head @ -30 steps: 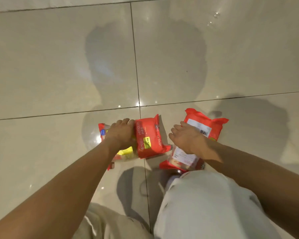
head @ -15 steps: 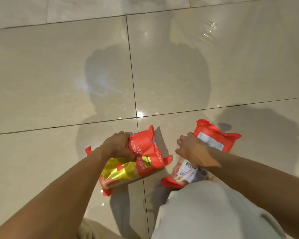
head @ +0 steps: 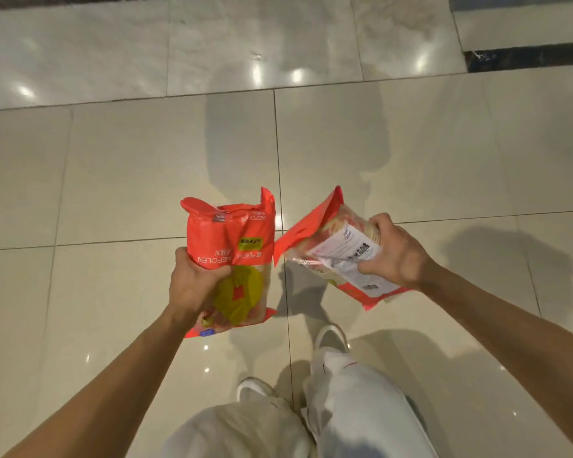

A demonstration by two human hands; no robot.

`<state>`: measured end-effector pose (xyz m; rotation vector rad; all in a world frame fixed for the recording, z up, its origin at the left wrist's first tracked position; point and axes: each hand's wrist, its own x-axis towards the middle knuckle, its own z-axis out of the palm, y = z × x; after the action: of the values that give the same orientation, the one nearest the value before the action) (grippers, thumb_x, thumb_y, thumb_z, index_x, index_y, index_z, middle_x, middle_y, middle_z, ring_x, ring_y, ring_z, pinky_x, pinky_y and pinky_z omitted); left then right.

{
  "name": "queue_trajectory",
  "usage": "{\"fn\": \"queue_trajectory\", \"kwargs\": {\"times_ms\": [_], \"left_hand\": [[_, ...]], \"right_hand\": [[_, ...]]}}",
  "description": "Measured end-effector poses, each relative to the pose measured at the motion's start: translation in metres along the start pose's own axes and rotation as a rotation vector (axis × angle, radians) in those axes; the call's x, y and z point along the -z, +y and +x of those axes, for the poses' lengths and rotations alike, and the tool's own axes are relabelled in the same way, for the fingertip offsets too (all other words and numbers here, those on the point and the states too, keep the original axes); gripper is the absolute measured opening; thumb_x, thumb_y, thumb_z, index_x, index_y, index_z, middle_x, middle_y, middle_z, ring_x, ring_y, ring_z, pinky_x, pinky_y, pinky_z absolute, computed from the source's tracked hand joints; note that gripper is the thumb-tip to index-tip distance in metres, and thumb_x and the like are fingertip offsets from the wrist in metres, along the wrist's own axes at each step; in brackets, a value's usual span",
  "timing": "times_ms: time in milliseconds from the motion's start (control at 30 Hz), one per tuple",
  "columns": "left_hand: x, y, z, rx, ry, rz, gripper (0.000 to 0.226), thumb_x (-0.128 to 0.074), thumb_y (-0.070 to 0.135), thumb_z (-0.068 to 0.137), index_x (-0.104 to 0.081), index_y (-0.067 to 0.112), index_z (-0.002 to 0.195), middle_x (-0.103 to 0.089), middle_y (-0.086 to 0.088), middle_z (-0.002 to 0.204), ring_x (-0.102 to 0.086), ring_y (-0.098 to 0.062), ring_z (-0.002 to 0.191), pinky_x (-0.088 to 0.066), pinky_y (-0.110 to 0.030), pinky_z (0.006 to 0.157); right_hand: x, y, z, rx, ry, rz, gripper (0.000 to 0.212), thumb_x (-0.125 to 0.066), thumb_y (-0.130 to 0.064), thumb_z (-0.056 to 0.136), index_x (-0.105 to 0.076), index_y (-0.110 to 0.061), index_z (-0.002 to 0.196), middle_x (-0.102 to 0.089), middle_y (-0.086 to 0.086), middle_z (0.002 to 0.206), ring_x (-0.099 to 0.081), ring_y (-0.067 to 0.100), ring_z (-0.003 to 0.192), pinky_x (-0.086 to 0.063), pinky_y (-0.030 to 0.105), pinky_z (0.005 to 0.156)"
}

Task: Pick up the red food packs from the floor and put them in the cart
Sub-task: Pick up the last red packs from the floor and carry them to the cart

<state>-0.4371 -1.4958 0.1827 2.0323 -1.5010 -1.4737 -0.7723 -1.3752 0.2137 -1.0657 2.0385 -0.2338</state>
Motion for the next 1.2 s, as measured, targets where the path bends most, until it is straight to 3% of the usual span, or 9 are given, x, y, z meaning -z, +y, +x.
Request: {"fn": "queue_trajectory", "kwargs": {"times_ms": [100, 233, 400, 533, 600, 733, 867, 967, 1200], "left_hand": [[0.078, 0.064, -0.062, -0.027, 0.045, -0.146, 0.083, -0.091, 0.042, 0.054, -0.060, 0.016, 0.126, -0.073, -0.008, 0.111, -0.074, -0.026, 0.097, -0.064, -0.041, 0.076], [0.177, 0.168, -0.166, -0.113, 0.100, -0.298, 0.073, -0.087, 0.029, 0.054, -0.060, 0.017, 0.121, -0.073, -0.004, 0.104, -0.073, -0.018, 0.090, -0.058, -0.024, 0.063], [0.277, 0.258, -0.271, -0.220, 0.151, -0.436, 0.098, -0.086, 0.041, 0.041, -0.052, 0.015, 0.129, -0.069, -0.004, 0.114, -0.069, -0.019, 0.100, -0.056, -0.028, 0.072], [0.351, 0.295, -0.334, -0.311, 0.270, -0.550, 0.092, -0.088, 0.040, 0.036, -0.057, 0.017, 0.120, -0.072, -0.006, 0.110, -0.074, -0.013, 0.092, -0.059, -0.026, 0.069], [0.390, 0.302, -0.361, -0.356, 0.332, -0.589, 0.092, -0.087, 0.042, 0.034, -0.057, 0.020, 0.118, -0.072, -0.002, 0.108, -0.073, -0.007, 0.086, -0.058, -0.023, 0.066], [0.457, 0.285, -0.406, -0.417, 0.476, -0.634, 0.100, -0.090, 0.046, 0.040, -0.054, 0.022, 0.130, -0.072, -0.001, 0.116, -0.072, -0.019, 0.101, -0.062, -0.038, 0.081], [0.503, 0.256, -0.449, -0.407, 0.674, -0.665, 0.086, -0.094, 0.024, 0.055, -0.054, 0.019, 0.131, -0.072, -0.002, 0.114, -0.073, -0.018, 0.099, -0.059, -0.024, 0.068], [0.523, 0.237, -0.479, -0.355, 0.824, -0.700, 0.087, -0.092, 0.025, 0.049, -0.056, 0.019, 0.129, -0.073, -0.001, 0.111, -0.073, -0.019, 0.098, -0.057, -0.028, 0.070], [0.510, 0.200, -0.558, -0.180, 1.235, -0.775, 0.092, -0.092, 0.032, 0.042, -0.056, 0.021, 0.125, -0.073, -0.003, 0.109, -0.074, -0.018, 0.093, -0.058, -0.029, 0.069]], "right_hand": [[0.069, -0.080, -0.065, 0.028, 0.061, 0.225, 0.061, -0.085, -0.018, 0.071, -0.042, -0.023, 0.115, -0.061, -0.013, 0.091, -0.060, 0.014, 0.083, -0.044, 0.030, 0.067], [0.161, -0.187, -0.155, 0.057, 0.134, 0.418, 0.061, -0.087, -0.017, 0.067, -0.045, -0.023, 0.111, -0.064, -0.012, 0.099, -0.064, 0.014, 0.094, -0.049, 0.035, 0.078], [0.238, -0.318, -0.256, 0.191, 0.156, 0.559, 0.068, -0.078, -0.037, 0.046, -0.046, -0.032, 0.106, -0.067, -0.009, 0.109, -0.068, 0.015, 0.104, -0.055, 0.046, 0.095], [0.266, -0.405, -0.315, 0.351, 0.136, 0.625, 0.075, -0.079, -0.026, 0.055, -0.047, -0.028, 0.124, -0.070, -0.007, 0.112, -0.069, 0.015, 0.105, -0.058, 0.047, 0.093], [0.272, -0.446, -0.338, 0.444, 0.096, 0.650, 0.079, -0.076, -0.021, 0.059, -0.046, -0.027, 0.132, -0.071, -0.005, 0.115, -0.070, 0.016, 0.106, -0.059, 0.039, 0.087], [0.264, -0.518, -0.370, 0.621, -0.031, 0.659, 0.081, -0.078, -0.017, 0.060, -0.051, -0.027, 0.135, -0.073, -0.003, 0.119, -0.073, 0.016, 0.104, -0.060, 0.039, 0.084], [0.238, -0.578, -0.388, 0.762, -0.170, 0.606, 0.073, -0.083, -0.008, 0.068, -0.055, -0.031, 0.131, -0.075, -0.008, 0.115, -0.074, 0.011, 0.100, -0.060, 0.037, 0.083], [0.215, -0.614, -0.398, 0.832, -0.299, 0.571, 0.077, -0.081, -0.017, 0.060, -0.055, -0.034, 0.131, -0.076, -0.011, 0.114, -0.073, 0.009, 0.102, -0.058, 0.035, 0.081], [0.167, -0.674, -0.409, 1.002, -0.691, 0.428, 0.061, -0.082, -0.007, 0.066, -0.058, -0.029, 0.118, -0.078, -0.007, 0.110, -0.075, 0.013, 0.100, -0.059, 0.040, 0.082]]}}
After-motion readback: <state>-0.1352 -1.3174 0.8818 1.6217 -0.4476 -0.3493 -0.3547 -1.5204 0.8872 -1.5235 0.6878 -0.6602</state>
